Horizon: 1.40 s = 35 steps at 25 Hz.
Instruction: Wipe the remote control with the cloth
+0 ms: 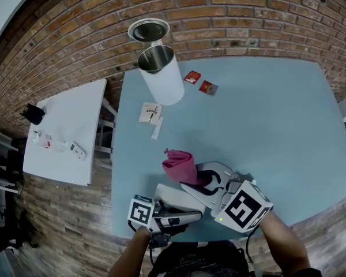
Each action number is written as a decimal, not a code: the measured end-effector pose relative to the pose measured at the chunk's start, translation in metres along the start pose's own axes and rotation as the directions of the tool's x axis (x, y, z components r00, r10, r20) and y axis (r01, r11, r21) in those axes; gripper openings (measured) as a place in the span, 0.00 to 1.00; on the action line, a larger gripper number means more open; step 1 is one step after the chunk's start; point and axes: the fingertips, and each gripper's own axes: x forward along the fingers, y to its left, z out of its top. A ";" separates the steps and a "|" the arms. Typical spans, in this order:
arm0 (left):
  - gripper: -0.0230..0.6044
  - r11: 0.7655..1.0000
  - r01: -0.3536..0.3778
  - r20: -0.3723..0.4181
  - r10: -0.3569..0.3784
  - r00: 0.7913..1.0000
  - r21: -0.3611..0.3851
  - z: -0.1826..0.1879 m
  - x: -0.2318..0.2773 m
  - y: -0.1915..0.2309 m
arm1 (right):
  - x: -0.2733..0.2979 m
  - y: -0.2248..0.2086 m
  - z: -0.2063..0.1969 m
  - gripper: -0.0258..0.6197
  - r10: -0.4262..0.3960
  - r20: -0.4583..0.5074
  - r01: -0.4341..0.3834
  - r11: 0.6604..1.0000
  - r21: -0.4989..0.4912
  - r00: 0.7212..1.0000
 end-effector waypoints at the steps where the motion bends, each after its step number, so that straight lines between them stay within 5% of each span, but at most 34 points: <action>1: 0.20 0.997 -0.066 -0.060 0.068 0.996 0.030 -0.008 0.003 0.008 | 0.004 0.003 0.006 0.16 0.033 0.027 -0.034 0.998 0.055 0.999; 4: 0.20 0.964 -0.218 -0.212 0.247 0.945 0.153 -0.029 0.013 0.026 | 0.016 0.006 0.021 0.16 0.107 0.124 -0.137 0.955 0.263 0.986; 7: 0.20 0.934 -0.269 -0.278 0.330 0.902 0.237 -0.037 0.018 0.031 | 0.028 0.007 0.026 0.16 0.177 0.170 -0.231 0.890 0.393 0.969; 13: 0.20 0.873 -0.313 -0.349 0.445 0.825 0.375 -0.044 0.017 0.038 | 0.052 0.024 0.008 0.16 0.282 0.055 -0.280 0.875 0.396 0.958; 24: 0.21 0.884 -0.318 -0.234 0.408 0.882 0.343 -0.012 0.006 0.033 | 0.041 0.033 -0.008 0.16 0.326 0.030 -0.313 0.871 0.379 0.945; 35: 0.21 0.877 -0.323 -0.177 0.402 0.898 0.355 0.009 -0.006 0.031 | 0.022 0.042 -0.026 0.16 0.386 -0.021 -0.353 0.864 0.360 0.922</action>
